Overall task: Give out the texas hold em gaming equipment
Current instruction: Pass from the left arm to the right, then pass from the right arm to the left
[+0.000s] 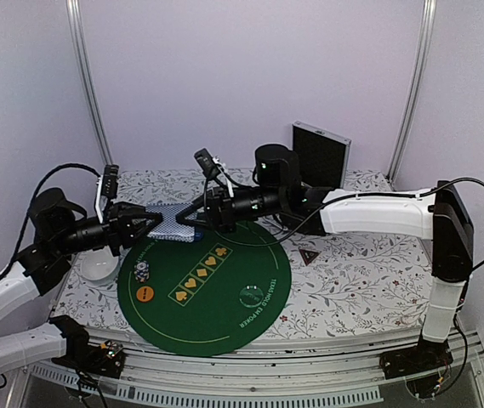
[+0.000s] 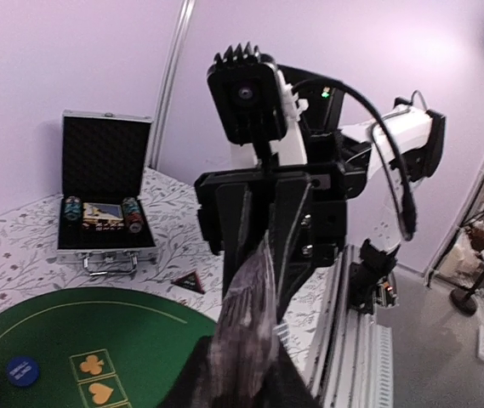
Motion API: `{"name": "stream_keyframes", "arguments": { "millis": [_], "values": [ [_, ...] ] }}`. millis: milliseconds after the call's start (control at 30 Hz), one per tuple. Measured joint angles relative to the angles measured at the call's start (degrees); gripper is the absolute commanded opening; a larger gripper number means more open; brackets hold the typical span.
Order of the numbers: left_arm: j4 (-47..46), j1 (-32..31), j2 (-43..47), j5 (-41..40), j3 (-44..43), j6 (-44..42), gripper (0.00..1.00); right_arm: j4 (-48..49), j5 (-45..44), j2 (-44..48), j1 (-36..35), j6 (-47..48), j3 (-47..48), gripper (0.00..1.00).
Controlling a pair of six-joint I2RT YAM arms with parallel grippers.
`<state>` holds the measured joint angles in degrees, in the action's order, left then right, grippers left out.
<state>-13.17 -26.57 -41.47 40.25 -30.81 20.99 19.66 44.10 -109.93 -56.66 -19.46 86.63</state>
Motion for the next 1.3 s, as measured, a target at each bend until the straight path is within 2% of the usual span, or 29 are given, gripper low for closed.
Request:
{"name": "stream_keyframes", "arguments": {
  "millis": [33,67,233,433,567,733,1033,1233,1300],
  "values": [
    [0.9,-0.2,0.0,-0.7,-0.1,-1.5,0.90,-0.7,0.0,0.0,0.2,0.0,0.0,0.02],
    [2.8,-0.5,0.1,-2.6,-0.3,-3.2,0.97,-2.1,0.0,0.2,0.5,0.0,0.0,0.02],
    [12.9,-3.2,1.3,-14.4,-3.7,-16.1,0.98,-13.3,-1.3,1.3,3.2,1.3,0.7,0.02],
    [18.2,-13.7,3.0,-29.1,-6.8,-37.4,0.98,-29.6,-5.6,1.3,5.1,4.6,5.4,0.02],
    [21.7,-22.1,1.4,-37.6,-6.8,-51.6,0.98,-34.4,-6.0,1.3,4.7,4.7,7.2,0.02],
    [23.7,-28.6,-3.7,-46.1,-6.8,-62.5,0.98,-37.4,-5.4,-0.8,3.3,4.4,10.7,0.02],
    [24.8,-29.6,-9.0,-51.7,-7.3,-65.1,0.98,-39.2,-2.7,-6.9,-0.1,4.0,15.8,0.02],
    [24.9,-29.7,-9.8,-54.2,-7.4,-64.1,0.94,-39.2,-1.4,-7.2,-0.4,4.1,17.0,0.02],
    [25.7,-29.7,-11.0,-55.0,-8.4,-63.4,0.89,-39.1,-0.5,-7.2,-0.6,4.1,17.4,0.02]
  ]
}}
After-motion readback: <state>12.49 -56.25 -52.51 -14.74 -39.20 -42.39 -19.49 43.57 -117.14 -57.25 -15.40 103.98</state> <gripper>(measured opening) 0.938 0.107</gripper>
